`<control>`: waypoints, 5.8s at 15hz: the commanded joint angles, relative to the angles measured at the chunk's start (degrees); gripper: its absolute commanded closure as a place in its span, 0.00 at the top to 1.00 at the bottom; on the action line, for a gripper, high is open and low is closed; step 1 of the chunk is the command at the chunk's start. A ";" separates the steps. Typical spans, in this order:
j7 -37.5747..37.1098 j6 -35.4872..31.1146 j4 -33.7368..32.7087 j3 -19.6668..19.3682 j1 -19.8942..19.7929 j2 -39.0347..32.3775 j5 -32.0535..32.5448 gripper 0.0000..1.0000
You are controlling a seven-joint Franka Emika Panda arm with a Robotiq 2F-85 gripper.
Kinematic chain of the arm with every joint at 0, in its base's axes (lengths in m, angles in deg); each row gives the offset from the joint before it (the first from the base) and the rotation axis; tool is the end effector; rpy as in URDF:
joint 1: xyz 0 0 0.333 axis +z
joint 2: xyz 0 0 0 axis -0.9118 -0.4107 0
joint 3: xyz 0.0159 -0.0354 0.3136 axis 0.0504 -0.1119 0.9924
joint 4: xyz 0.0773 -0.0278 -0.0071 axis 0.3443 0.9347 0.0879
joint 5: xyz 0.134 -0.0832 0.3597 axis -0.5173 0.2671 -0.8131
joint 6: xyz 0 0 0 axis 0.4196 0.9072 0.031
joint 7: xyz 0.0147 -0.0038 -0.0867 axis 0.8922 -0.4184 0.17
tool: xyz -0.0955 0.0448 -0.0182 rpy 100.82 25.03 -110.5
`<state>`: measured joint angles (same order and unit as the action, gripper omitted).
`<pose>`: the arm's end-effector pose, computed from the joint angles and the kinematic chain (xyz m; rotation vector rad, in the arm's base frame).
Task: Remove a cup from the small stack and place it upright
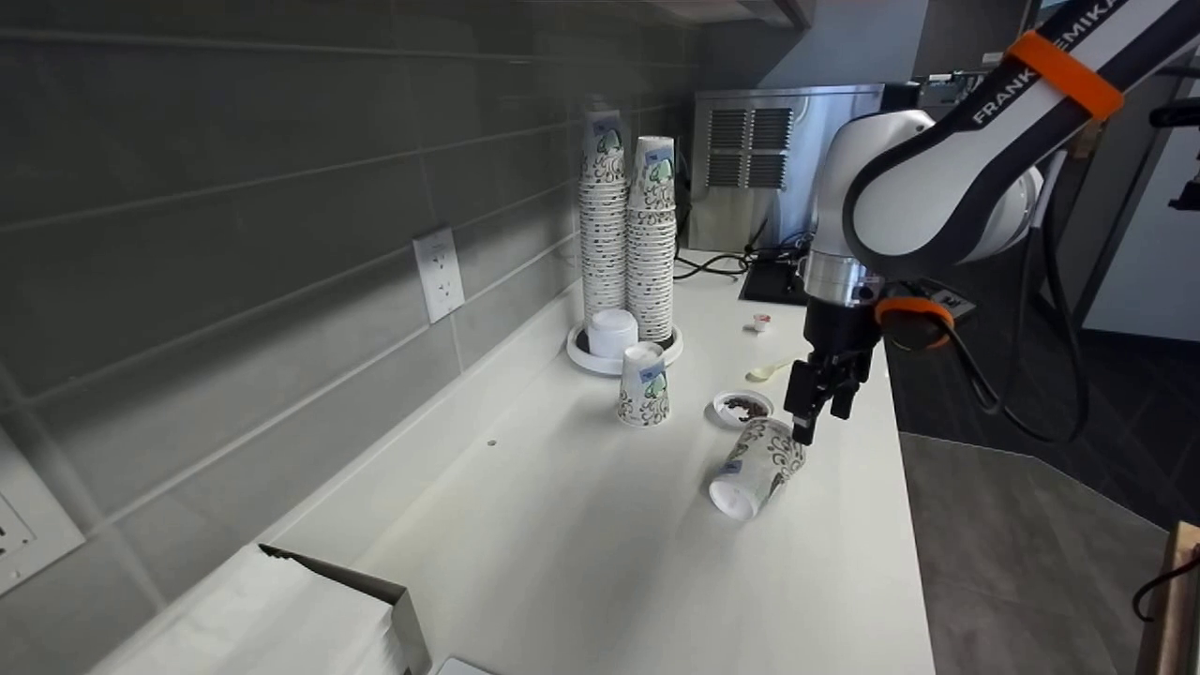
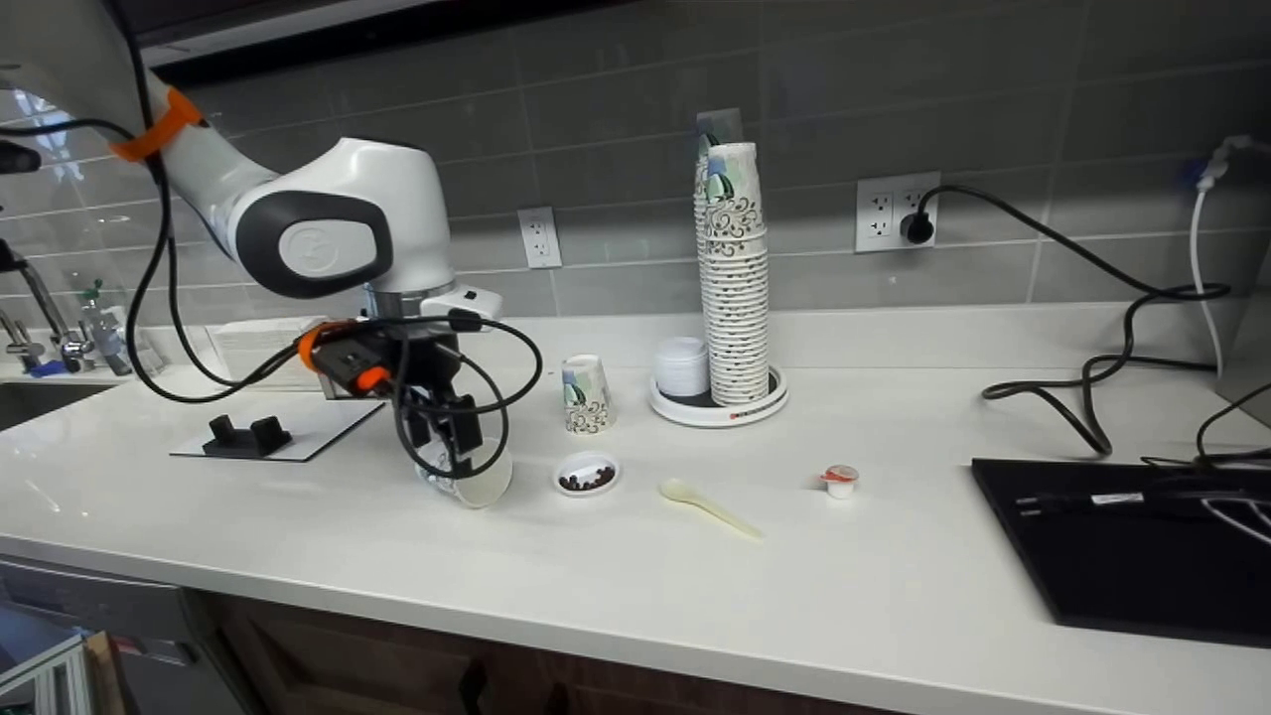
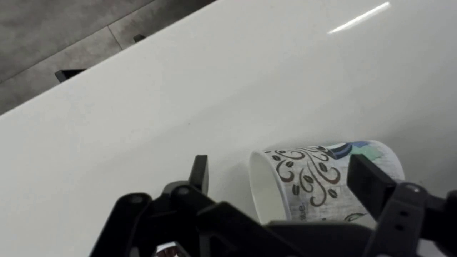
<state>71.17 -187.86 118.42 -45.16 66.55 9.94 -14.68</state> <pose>0.4329 0.0094 0.2699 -3.0484 0.0319 0.0666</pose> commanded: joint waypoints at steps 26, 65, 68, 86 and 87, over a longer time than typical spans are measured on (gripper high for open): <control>58.34 1.48 -13.22 4.09 -3.20 -16.72 -54.63 1.00; -18.75 6.07 -18.79 7.73 7.73 -10.85 37.16 0.00; -19.83 2.74 -21.63 7.07 8.59 -16.03 37.13 0.00; -26.06 -10.63 -15.17 2.03 12.73 -10.00 34.00 0.95; -29.50 -13.21 -12.78 1.26 13.31 -8.04 36.80 1.00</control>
<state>47.70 -195.48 97.84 -42.78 78.60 -5.06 18.78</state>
